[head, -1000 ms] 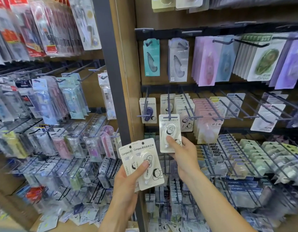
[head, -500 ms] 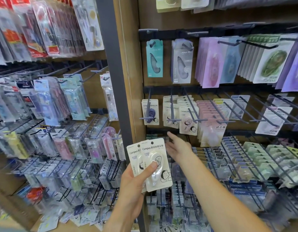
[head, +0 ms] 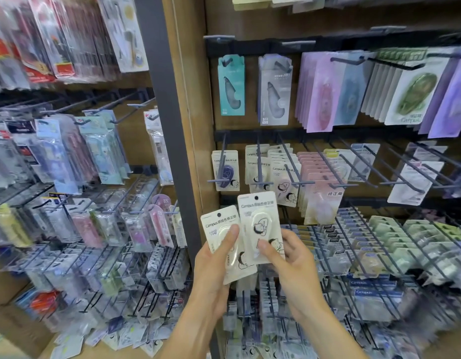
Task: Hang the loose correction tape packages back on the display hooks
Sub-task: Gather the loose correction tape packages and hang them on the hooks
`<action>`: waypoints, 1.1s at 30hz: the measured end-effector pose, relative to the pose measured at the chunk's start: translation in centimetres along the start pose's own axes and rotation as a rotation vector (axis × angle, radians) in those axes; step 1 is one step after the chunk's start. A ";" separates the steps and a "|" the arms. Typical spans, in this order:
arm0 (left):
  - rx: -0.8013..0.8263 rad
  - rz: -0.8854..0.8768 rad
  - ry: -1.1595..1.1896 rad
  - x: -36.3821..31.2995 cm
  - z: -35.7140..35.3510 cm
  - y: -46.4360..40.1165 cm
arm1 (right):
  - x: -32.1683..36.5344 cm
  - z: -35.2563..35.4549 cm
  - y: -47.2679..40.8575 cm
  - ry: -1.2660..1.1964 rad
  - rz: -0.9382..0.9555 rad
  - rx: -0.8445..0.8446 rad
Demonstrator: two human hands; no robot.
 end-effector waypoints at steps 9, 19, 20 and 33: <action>-0.093 0.016 -0.037 -0.1 1.7 -0.6 | -0.3 -0.7 -2.0 -0.034 -0.043 -0.071; -0.073 0.026 -0.036 -0.2 1.7 -0.6 | -0.5 -1.4 -2.7 -0.077 -0.044 -0.183; -0.074 0.026 -0.034 -0.3 1.7 -0.6 | -0.5 -1.6 -3.1 -0.069 -0.045 -0.203; -0.047 0.000 -0.157 -0.3 2.1 -0.2 | -4.5 -3.4 -11.4 -0.214 -0.411 -0.513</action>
Point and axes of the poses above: each hand's wrist, its own y-axis away from the middle knuckle, its own z-axis out of the back of the hand, x = y × z, the point moved 1 cm from there along -y, towards the middle knuckle, and after that the axes turned 14 degrees about z, right-handed, at the moved point
